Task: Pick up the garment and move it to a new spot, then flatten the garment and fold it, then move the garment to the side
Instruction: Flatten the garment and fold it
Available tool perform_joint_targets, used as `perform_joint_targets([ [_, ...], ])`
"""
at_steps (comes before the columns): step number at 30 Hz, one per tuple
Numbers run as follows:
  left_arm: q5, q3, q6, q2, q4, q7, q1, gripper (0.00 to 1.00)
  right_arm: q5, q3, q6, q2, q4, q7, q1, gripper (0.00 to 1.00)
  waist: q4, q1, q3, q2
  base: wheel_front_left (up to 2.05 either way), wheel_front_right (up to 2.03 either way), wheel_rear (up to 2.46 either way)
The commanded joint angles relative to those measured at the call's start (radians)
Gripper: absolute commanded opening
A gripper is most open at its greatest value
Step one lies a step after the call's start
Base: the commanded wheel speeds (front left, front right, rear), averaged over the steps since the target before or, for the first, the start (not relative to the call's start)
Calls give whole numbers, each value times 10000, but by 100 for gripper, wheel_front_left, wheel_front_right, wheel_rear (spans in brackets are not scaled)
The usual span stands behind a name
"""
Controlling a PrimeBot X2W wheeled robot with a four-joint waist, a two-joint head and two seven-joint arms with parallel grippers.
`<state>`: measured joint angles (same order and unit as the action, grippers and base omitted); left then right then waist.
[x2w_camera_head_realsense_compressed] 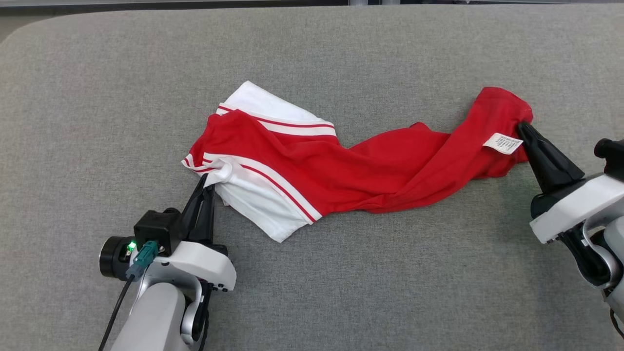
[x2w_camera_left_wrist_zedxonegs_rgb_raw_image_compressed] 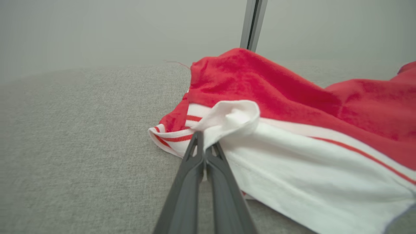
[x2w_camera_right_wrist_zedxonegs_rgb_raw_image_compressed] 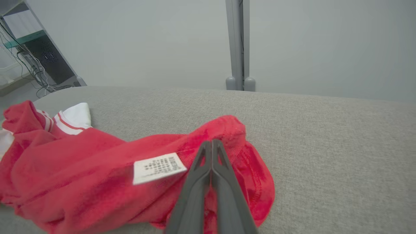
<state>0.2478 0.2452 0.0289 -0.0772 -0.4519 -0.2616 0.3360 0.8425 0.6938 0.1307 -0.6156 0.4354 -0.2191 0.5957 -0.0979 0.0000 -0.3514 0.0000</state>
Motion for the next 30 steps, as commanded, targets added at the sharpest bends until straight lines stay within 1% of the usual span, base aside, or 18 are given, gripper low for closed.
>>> perform_joint_targets([
  [1,1,-66,81,-56,77,-38,-70,0,-4,-82,0,-66,-50,-131,-100,0,47,0,53,0,0,0,0],
  [4,-107,-264,168,-124,524,-39,-204,0,-249,-510,0,-31,-302,-387,-347,0,142,0,201,0,0,0,0],
  [7,-279,-474,296,-130,1379,-40,-436,0,-763,-1344,-1,92,-772,-463,-690,0,241,0,389,0,0,0,0],
  [13,-830,-781,511,-241,3801,-41,-948,0,-2306,-3589,0,570,-2528,-462,-1850,0,407,0,906,0,0,0,0],
  [17,-1224,-817,563,-344,5375,-29,-1096,0,-3182,-4602,-1,812,-3618,-461,-2513,0,499,0,1283,0,0,0,0],
  [20,-1436,-874,612,-421,6428,-29,-911,0,-3647,-5224,-1,897,-4410,-456,-2807,0,530,0,1549,0,0,0,0],
  [24,-1606,-949,573,-567,7616,-29,-486,0,-4114,-5952,-1,1000,-5474,-80,-3085,0,580,0,1893,0,0,0,0],
  [30,-1803,-1069,424,-895,8714,240,476,0,-4591,-6937,-1,1229,-6991,538,-3332,0,666,0,2474,0,0,0,0],
])
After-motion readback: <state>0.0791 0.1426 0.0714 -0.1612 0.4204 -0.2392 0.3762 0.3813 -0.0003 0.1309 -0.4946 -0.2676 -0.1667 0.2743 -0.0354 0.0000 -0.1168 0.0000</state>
